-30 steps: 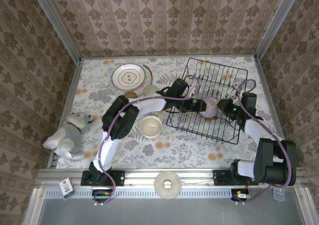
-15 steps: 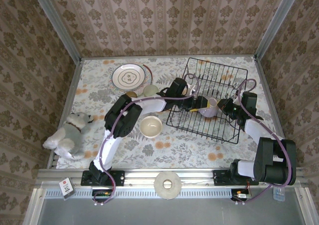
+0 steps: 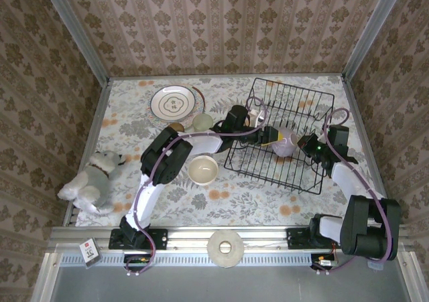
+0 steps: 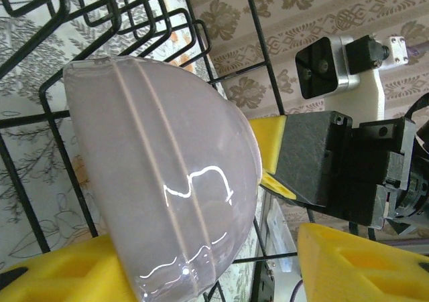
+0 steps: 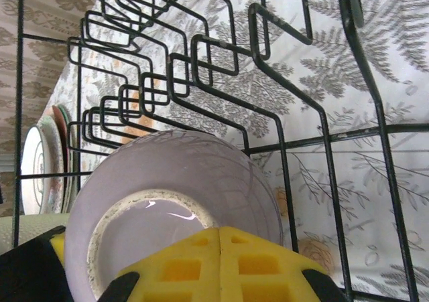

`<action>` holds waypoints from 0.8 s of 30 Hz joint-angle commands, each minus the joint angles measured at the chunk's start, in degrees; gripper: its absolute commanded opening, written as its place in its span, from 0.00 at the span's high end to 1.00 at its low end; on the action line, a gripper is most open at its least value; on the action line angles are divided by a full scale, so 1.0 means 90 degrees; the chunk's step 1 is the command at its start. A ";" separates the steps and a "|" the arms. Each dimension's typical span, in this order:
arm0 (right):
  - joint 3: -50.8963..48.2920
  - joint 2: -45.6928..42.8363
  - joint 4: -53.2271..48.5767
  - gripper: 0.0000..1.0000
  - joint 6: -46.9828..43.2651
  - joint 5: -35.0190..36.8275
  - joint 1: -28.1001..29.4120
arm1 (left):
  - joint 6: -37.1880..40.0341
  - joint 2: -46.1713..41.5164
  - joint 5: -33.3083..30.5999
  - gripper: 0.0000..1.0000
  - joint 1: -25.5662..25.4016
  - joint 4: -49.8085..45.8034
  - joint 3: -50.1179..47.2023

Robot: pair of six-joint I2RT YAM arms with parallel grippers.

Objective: Unload the mixed dishes from the dish rack

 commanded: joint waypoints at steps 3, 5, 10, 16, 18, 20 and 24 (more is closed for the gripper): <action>0.0075 -0.0005 -0.1430 1.00 -0.0091 0.0343 0.0011 | -0.0074 0.0186 0.0365 0.47 -0.0212 0.0814 0.0275; 0.0117 0.0005 -0.1467 1.00 -0.0093 0.0362 0.0009 | -0.0165 0.0309 0.0402 0.52 -0.0237 0.0943 0.0334; 0.0209 -0.0005 -0.1559 1.00 -0.0100 0.0383 -0.0001 | -0.0156 0.0407 0.0397 0.56 -0.0332 0.1169 0.0370; 0.0335 -0.0015 -0.1641 1.00 -0.0125 0.0412 -0.0008 | -0.0257 0.0478 0.0399 0.67 -0.0363 0.1500 0.0385; 0.0381 0.0008 -0.1658 0.99 -0.0139 0.0431 -0.0022 | -0.0232 0.0499 0.0394 0.70 -0.0361 0.1567 0.0405; 0.0426 0.0043 -0.1671 0.99 -0.0150 0.0419 -0.0039 | -0.0231 0.0547 0.0385 0.75 -0.0370 0.1612 0.0432; 0.0521 0.0091 -0.1704 0.99 -0.0172 0.0412 -0.0061 | -0.0263 0.0652 0.0417 0.91 -0.0379 0.1745 0.0494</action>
